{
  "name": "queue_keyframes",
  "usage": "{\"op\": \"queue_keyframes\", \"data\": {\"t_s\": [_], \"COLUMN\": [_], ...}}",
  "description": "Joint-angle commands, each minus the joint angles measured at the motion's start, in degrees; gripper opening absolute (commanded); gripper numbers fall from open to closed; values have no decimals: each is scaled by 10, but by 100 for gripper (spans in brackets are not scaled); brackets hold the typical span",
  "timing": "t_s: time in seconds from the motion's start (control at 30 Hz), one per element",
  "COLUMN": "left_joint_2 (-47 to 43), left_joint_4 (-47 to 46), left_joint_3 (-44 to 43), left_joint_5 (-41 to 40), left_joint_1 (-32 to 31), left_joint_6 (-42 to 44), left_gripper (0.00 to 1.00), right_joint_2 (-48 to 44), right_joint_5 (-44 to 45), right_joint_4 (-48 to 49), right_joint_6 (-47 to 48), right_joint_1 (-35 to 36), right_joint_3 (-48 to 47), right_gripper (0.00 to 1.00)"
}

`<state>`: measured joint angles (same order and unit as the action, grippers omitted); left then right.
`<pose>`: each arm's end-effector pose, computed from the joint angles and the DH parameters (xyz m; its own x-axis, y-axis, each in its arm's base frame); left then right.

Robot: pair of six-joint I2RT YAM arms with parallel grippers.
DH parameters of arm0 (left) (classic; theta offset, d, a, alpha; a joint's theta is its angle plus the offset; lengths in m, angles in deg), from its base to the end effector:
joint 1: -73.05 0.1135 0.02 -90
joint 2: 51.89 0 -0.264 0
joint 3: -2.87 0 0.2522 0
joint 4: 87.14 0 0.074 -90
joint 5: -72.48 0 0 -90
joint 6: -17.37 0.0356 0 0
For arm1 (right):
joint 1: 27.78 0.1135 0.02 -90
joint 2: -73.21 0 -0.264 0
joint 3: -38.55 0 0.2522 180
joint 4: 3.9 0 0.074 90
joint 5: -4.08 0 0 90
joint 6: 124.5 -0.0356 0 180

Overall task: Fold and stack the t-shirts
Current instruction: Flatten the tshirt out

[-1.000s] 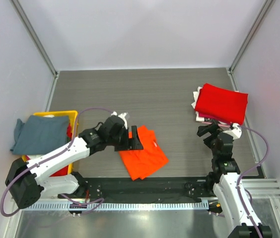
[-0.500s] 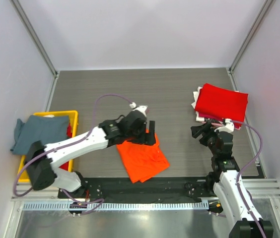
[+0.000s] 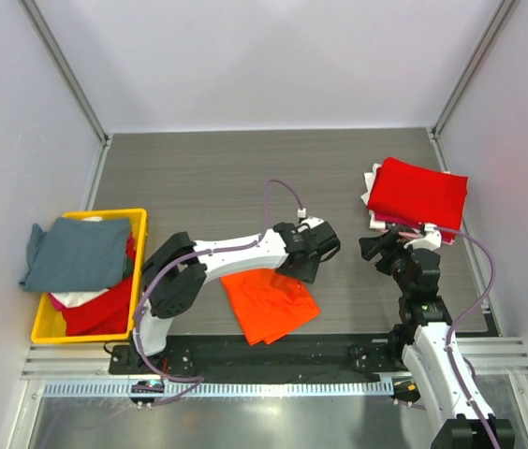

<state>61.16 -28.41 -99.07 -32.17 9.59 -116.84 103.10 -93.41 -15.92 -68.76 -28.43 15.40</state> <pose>0.1905 -0.3612 0.2060 -0.8770 0.2462 -0.4126 0.3000 0.9514 -0.0701 0.1451 0.0030 0.1803 -0.3289 0.5619 -0.7590 0.0883 0.8185 0.5677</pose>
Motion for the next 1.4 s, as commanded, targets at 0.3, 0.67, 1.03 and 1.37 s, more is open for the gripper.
{"op": "queue_keyframes", "data": {"t_s": [0.3, 0.67, 1.03, 1.37], "left_joint_2": [-56, -389, -725, -869], "left_joint_4": [28, -3, 69, 186], "left_joint_3": [31, 169, 448, 458], "left_joint_5": [-49, -14, -71, -143], "left_joint_1": [-4, 46, 67, 67], "left_joint_6": [-30, -29, -181, -256], "left_gripper": [0, 0, 0, 0], "right_joint_2": [-9, 23, 224, 380], "right_joint_5": [-5, -124, -12, 30], "right_joint_4": [22, 85, 13, -59], "right_joint_6": [9, 21, 50, 58], "right_joint_1": [1, 6, 301, 399], "right_joint_3": [1, 10, -122, -217], "right_gripper": [83, 66, 53, 58]}}
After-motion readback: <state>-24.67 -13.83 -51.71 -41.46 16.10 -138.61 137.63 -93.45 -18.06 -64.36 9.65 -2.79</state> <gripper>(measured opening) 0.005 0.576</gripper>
